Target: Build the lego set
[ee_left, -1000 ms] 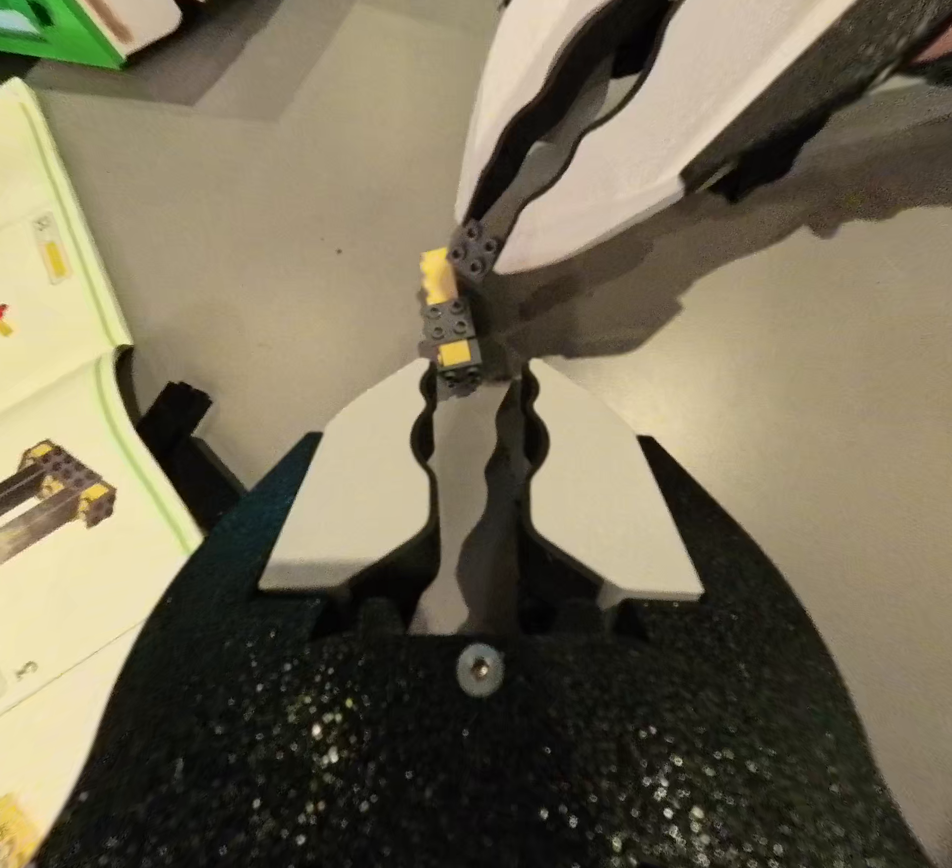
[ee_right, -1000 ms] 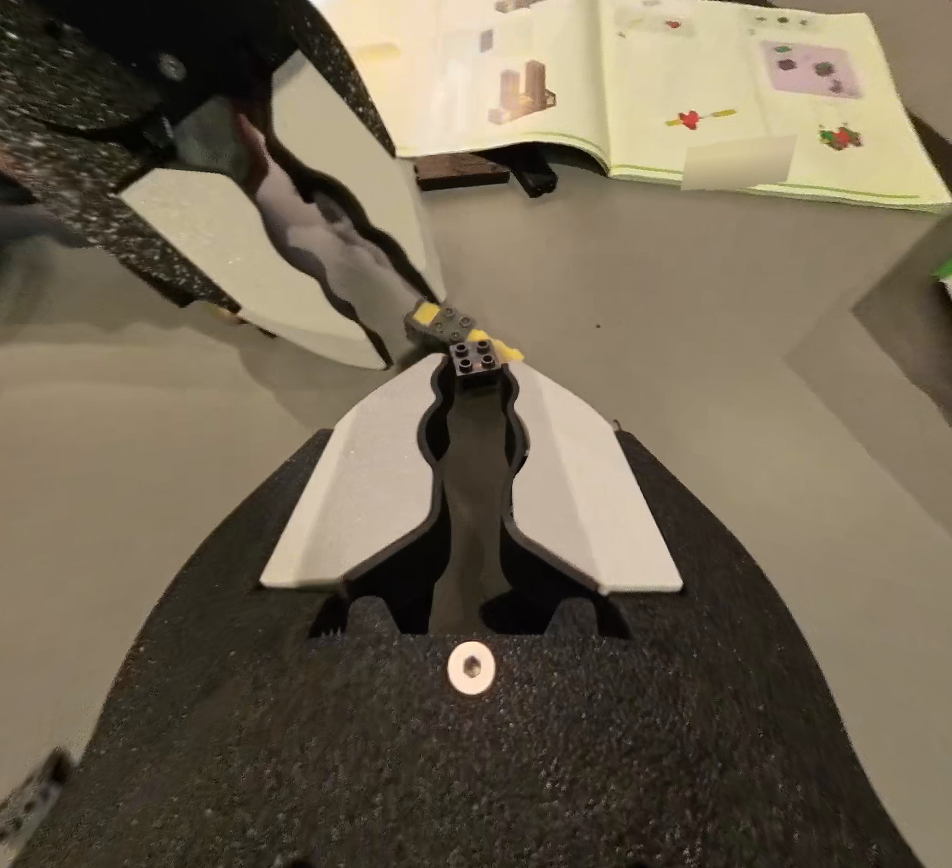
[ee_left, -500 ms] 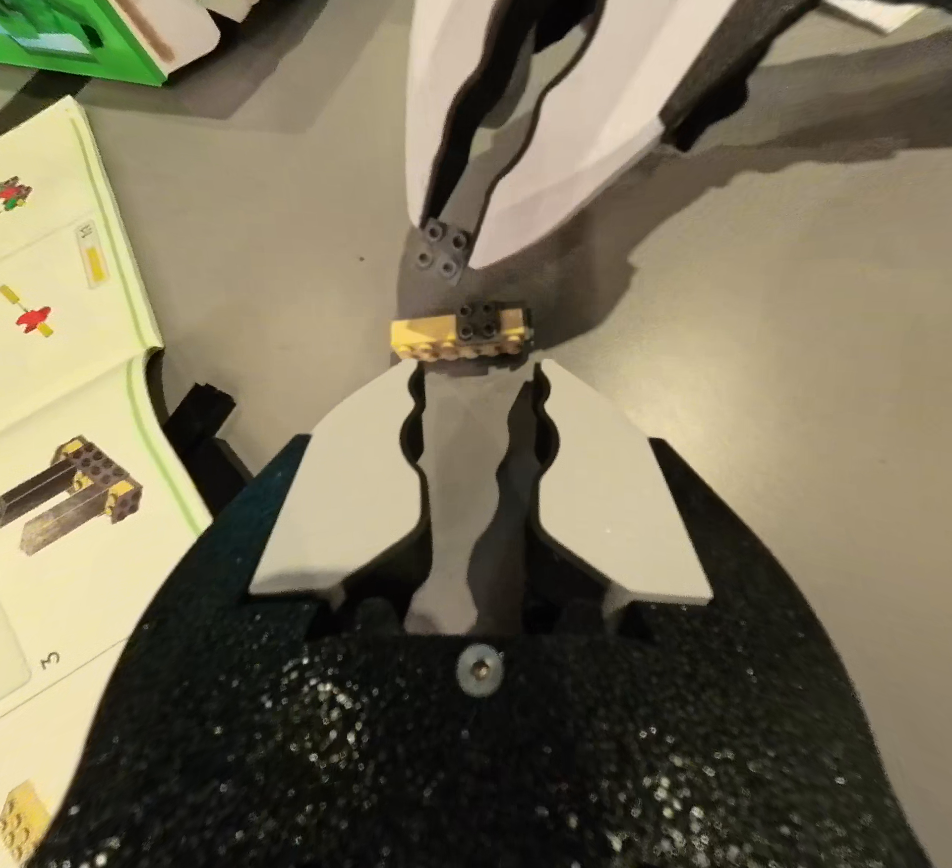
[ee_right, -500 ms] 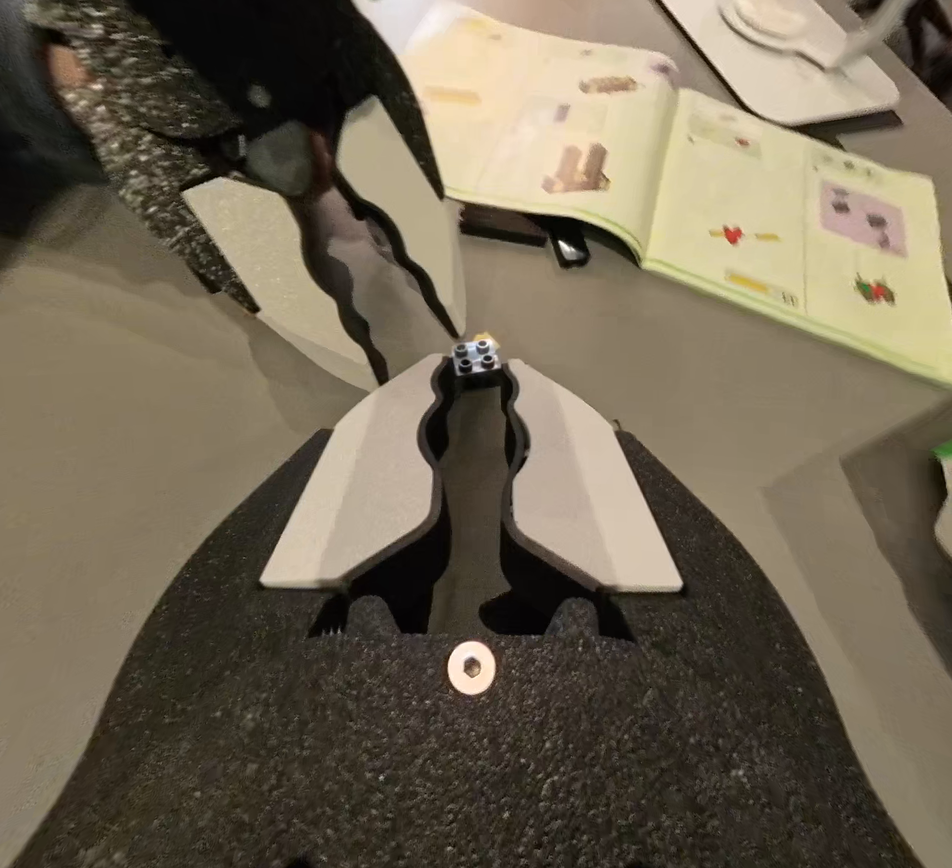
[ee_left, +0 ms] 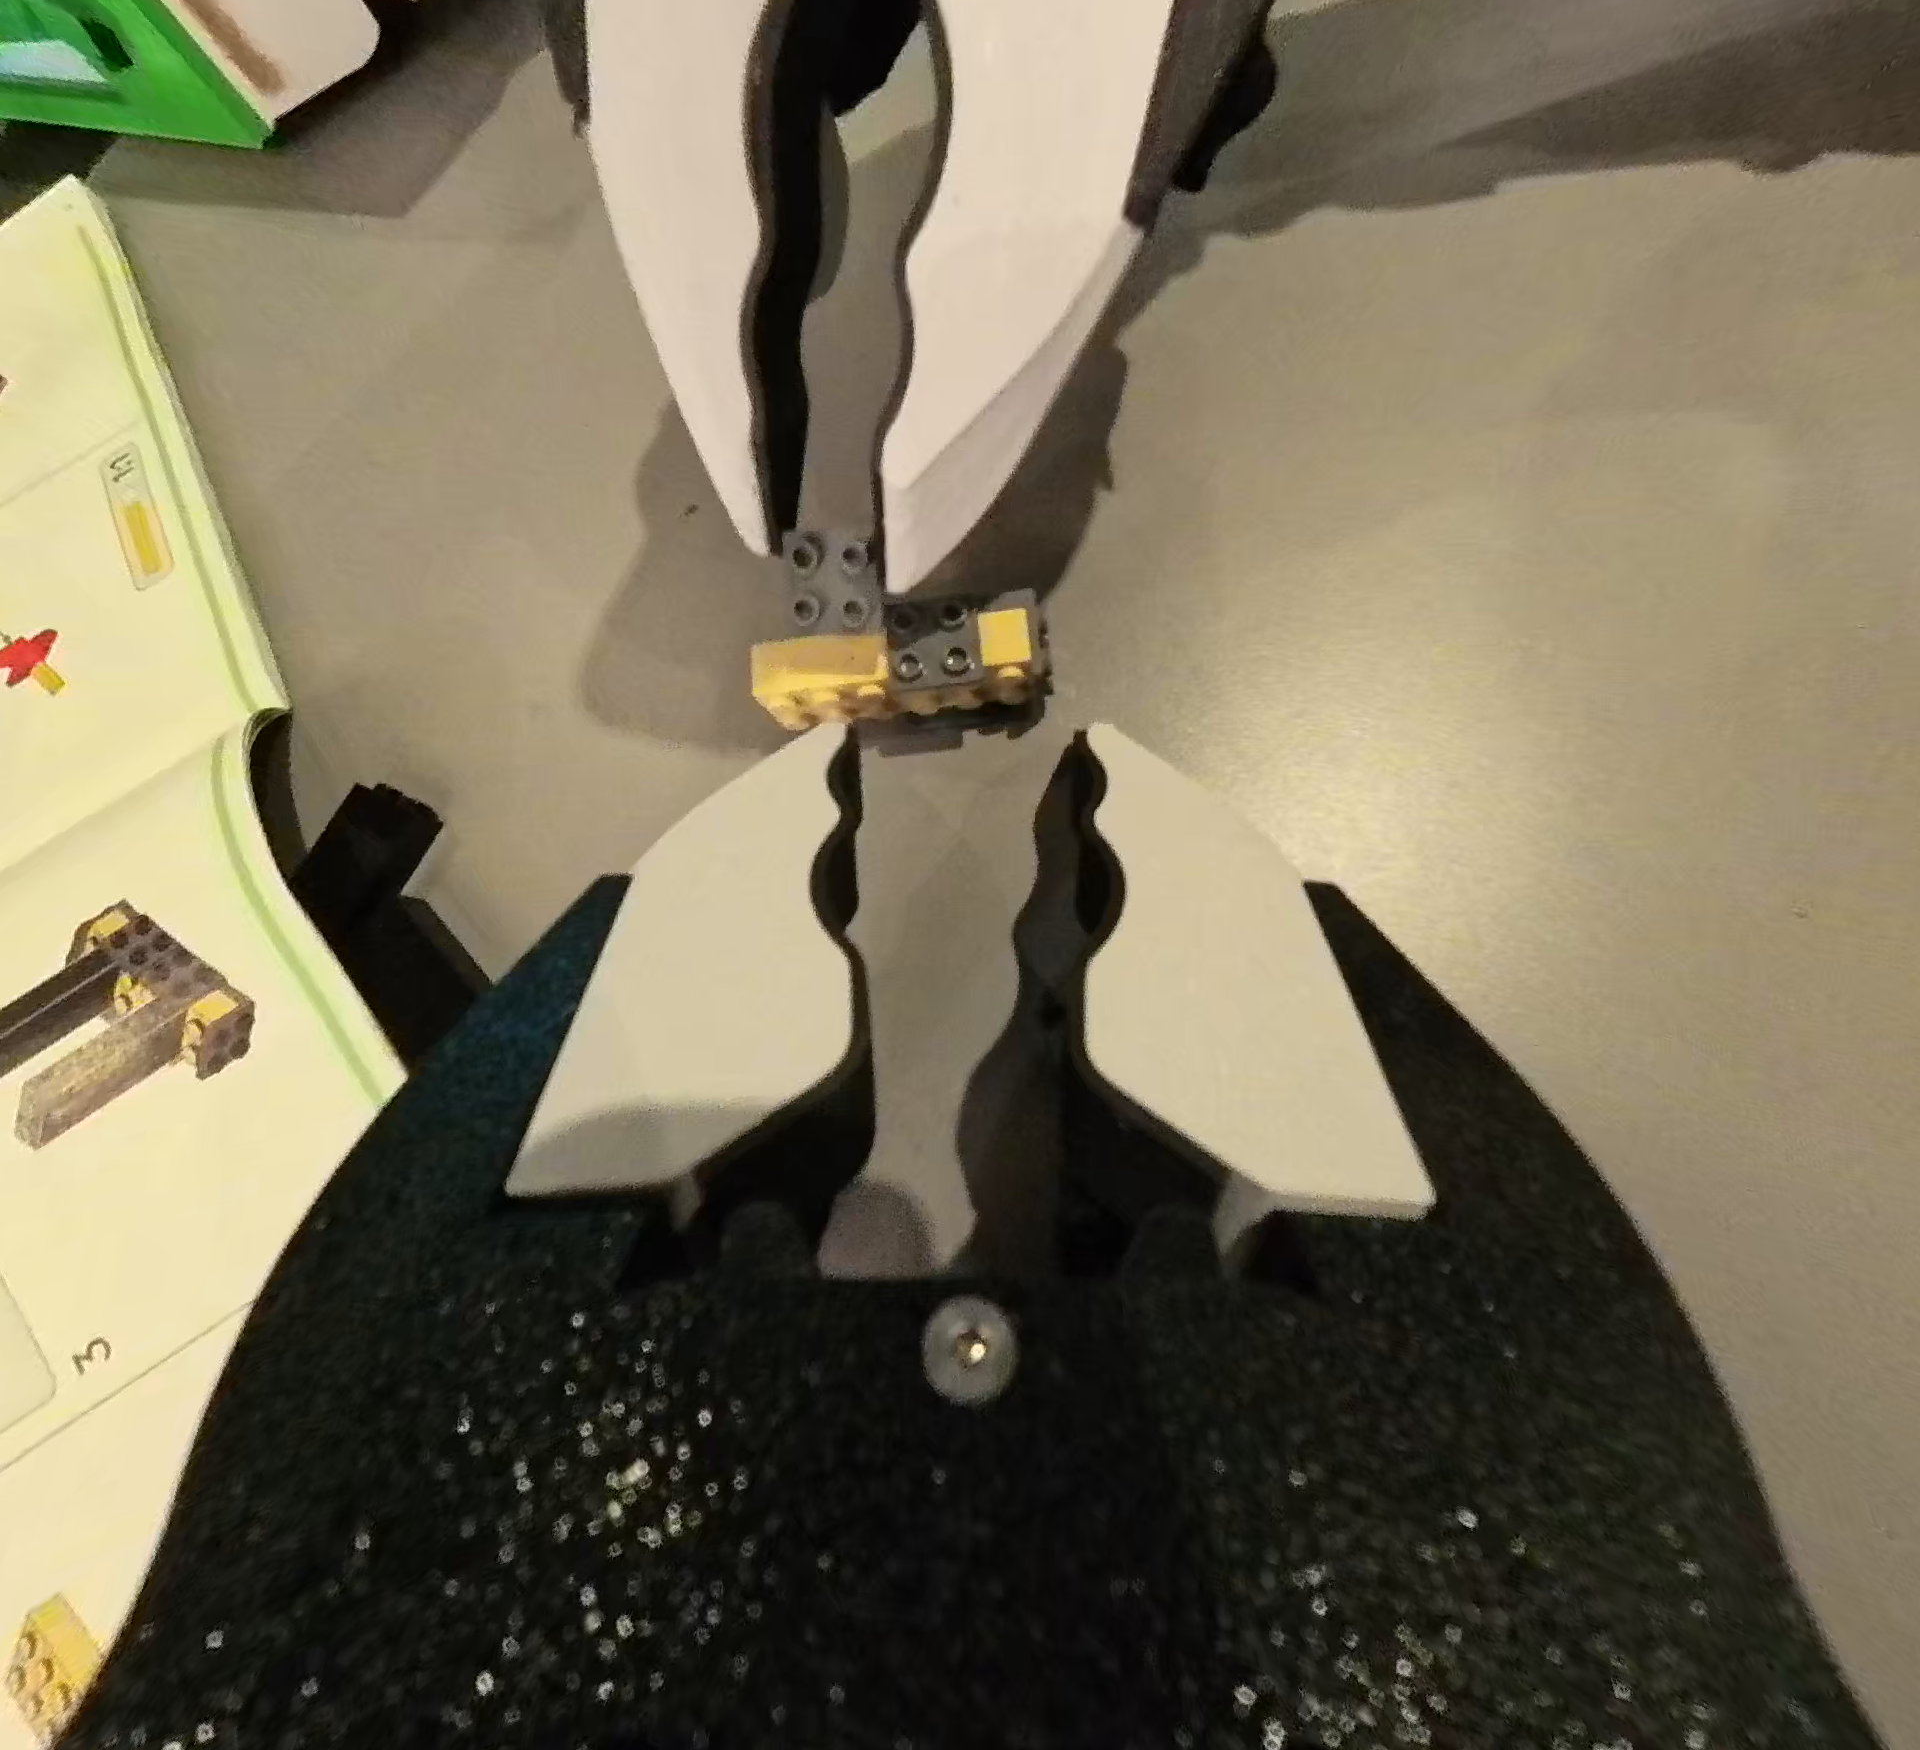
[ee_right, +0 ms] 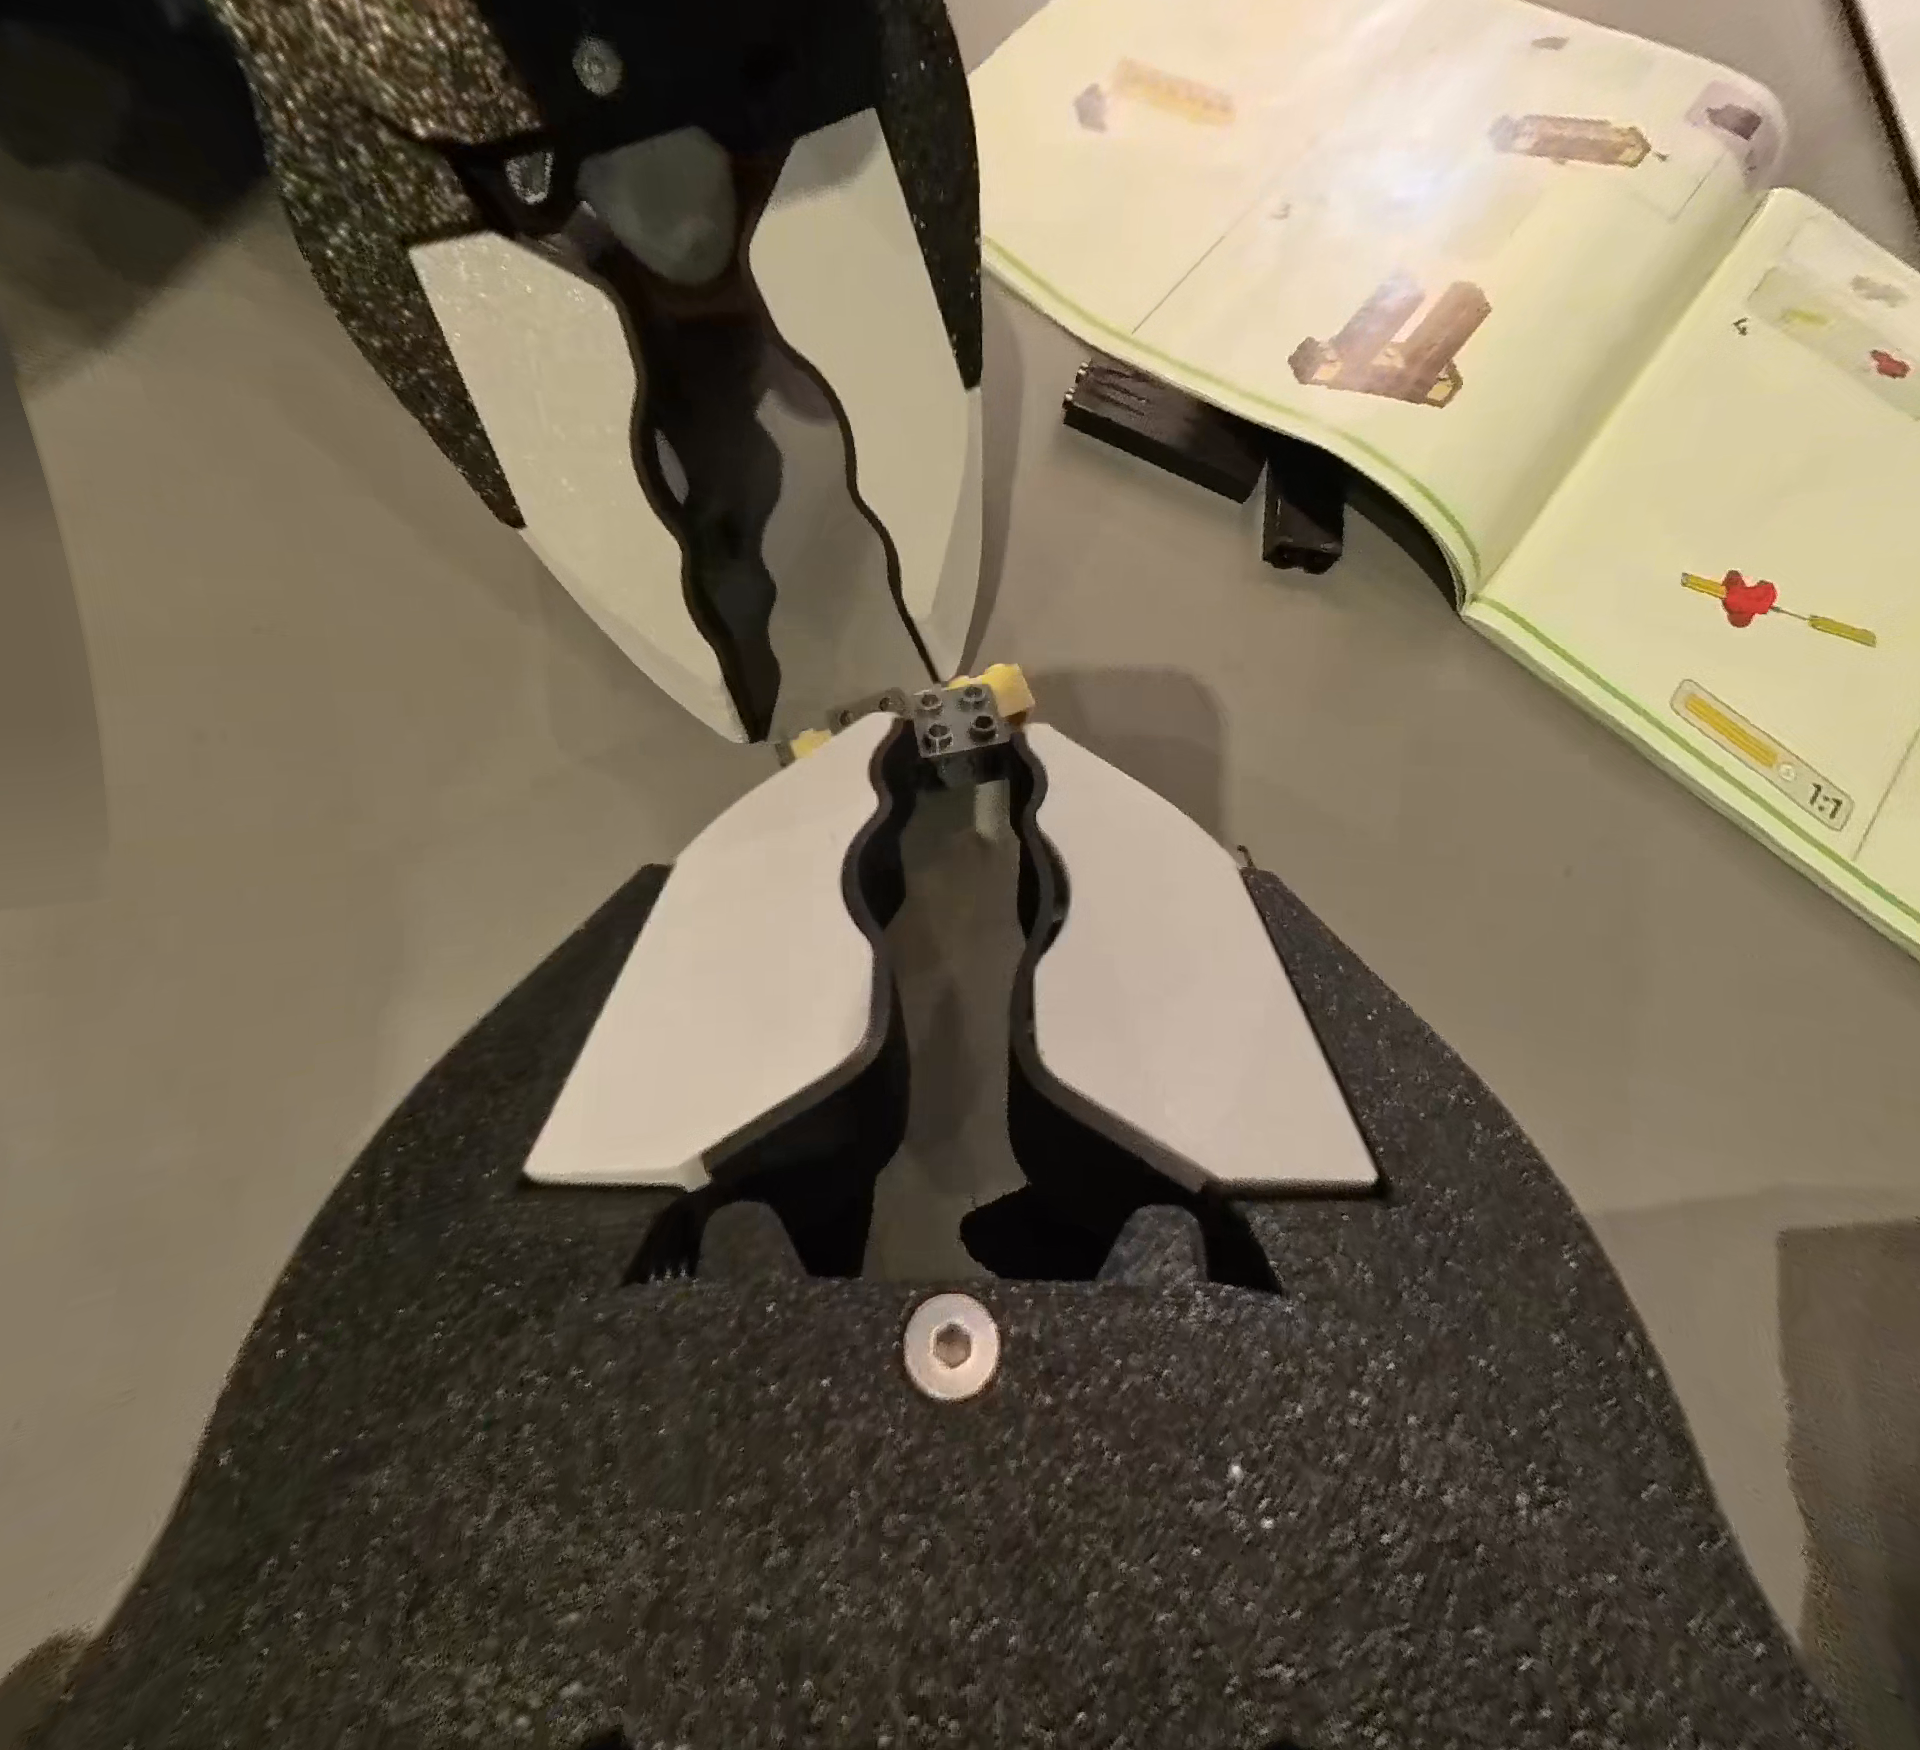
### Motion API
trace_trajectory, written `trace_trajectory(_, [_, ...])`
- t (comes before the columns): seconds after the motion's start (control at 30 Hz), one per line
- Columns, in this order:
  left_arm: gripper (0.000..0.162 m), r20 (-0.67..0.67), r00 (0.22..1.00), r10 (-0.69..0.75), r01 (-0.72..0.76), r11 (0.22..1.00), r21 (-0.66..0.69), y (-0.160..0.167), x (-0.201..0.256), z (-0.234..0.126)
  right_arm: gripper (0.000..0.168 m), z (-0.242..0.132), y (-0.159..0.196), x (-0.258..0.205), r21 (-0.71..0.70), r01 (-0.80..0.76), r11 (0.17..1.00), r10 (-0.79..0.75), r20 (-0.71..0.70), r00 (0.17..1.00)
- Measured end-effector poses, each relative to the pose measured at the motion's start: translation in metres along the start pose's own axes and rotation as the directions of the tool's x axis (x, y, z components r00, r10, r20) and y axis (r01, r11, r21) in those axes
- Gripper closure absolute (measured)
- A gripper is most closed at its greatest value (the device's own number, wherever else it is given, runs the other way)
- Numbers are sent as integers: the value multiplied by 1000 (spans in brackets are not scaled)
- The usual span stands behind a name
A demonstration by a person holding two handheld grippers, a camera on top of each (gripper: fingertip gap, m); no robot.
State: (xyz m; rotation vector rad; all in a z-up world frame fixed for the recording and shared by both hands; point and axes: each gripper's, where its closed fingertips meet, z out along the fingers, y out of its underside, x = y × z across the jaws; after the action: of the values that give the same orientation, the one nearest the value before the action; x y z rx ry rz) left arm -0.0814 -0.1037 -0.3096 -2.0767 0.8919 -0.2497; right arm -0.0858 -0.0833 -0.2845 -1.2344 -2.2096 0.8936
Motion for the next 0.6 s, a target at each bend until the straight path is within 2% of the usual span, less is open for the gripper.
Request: trace_trajectory(0.6, [126,-11,1000,-5,5,1000,-5,1,1,0,152,9,2,-2,51,0,999,-4,67,998])
